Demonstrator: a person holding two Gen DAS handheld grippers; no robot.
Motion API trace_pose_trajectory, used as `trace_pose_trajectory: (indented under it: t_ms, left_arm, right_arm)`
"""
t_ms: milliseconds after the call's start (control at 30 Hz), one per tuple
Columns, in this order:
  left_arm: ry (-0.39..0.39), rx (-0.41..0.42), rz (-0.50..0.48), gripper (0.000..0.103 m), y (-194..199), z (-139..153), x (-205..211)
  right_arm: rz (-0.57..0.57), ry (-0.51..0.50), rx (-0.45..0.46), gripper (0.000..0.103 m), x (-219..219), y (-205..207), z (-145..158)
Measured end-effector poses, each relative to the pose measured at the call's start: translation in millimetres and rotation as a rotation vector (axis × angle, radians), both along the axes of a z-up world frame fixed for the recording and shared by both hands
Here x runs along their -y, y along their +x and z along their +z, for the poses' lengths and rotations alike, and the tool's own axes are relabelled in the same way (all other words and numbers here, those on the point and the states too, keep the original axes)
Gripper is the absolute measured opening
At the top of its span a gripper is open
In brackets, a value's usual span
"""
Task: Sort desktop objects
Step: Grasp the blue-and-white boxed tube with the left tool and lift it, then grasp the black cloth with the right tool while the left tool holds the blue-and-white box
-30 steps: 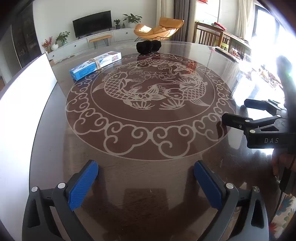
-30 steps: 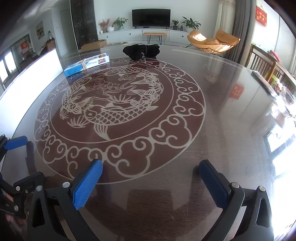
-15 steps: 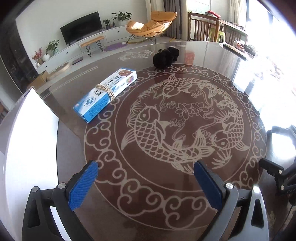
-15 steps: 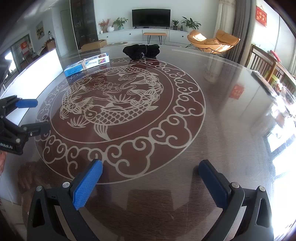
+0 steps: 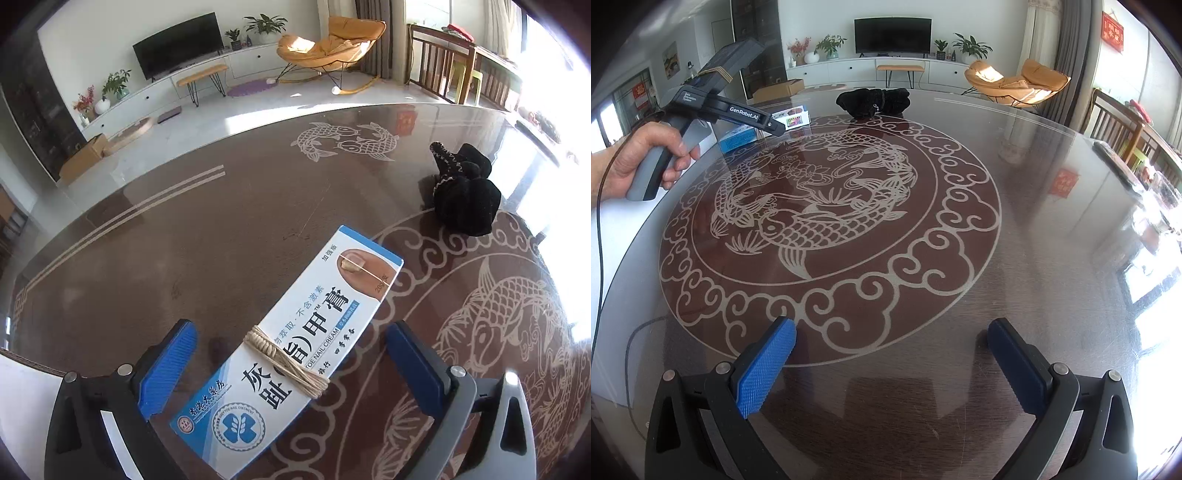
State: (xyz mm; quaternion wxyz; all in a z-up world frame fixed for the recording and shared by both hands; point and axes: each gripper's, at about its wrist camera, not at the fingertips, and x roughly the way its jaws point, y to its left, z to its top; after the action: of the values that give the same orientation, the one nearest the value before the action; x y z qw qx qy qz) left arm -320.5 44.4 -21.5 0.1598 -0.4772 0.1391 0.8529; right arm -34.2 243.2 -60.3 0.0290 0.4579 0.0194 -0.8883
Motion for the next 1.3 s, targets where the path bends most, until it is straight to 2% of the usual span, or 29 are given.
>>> trace_pose_trajectory:
  t_ms: [67, 133, 200, 233, 300, 433, 633, 733, 867, 933, 1000, 1133, 1300]
  left_arm:
    - [0.07, 0.052, 0.017, 0.103, -3.4, -4.2, 6.4]
    - [0.083, 0.0, 0.007, 0.094, 8.0, -2.9, 9.1]
    - [0.1, -0.04, 0.036, 0.045, 21.0, 3.3, 14.1]
    - [0.096, -0.044, 0.062, 0.044, 27.4, 5.0, 16.7]
    - [0.105, -0.048, 0.113, 0.043, 44.5, 4.0, 23.7]
    - [0.12, -0.076, 0.184, 0.043, 107.3, 0.7, 33.2]
    - [0.124, -0.094, 0.162, 0.044, 199.5, -3.4, 36.4]
    - [0.136, -0.103, 0.167, 0.044, 217.7, -4.7, 39.4]
    - [0.148, -0.105, 0.172, 0.044, 221.7, -5.0, 42.7]
    - [0.134, -0.109, 0.171, 0.044, 220.0, -5.2, 36.9]
    - [0.14, -0.108, 0.171, 0.044, 216.2, -4.8, 39.3]
    - [0.127, -0.111, 0.171, 0.044, 217.6, -3.9, 36.1]
    - [0.126, -0.111, 0.17, 0.044, 217.5, -4.3, 36.6]
  right_arm:
    - [0.0, 0.0, 0.0, 0.103, 0.2, -0.6, -0.2]
    - [0.0, 0.0, 0.0, 0.103, 0.3, -0.5, 0.0]
    - [0.0, 0.0, 0.0, 0.103, 0.8, -0.5, 0.0]
    - [0.0, 0.0, 0.0, 0.103, 0.6, -0.4, 0.3]
    - [0.0, 0.0, 0.0, 0.103, 0.9, -0.4, 0.3]
    - [0.0, 0.0, 0.0, 0.103, 1.1, -0.4, 1.1]
    - [0.0, 0.0, 0.0, 0.103, 1.3, -0.5, 1.5]
    - [0.0, 0.0, 0.0, 0.103, 1.1, -0.4, 1.2]
    - [-0.004, 0.0, 0.002, 0.103, 1.0, -1.6, 1.9]
    - [0.048, 0.0, 0.045, 0.103, 2.4, -11.4, 2.9]
    - [0.094, -0.026, 0.081, 0.103, 1.3, -37.7, 7.4]
    - [0.072, -0.113, 0.047, 0.103, 0.9, -122.9, 34.4]
    - [-0.037, -0.187, 0.069, 0.103, 14.6, -241.4, 44.3]
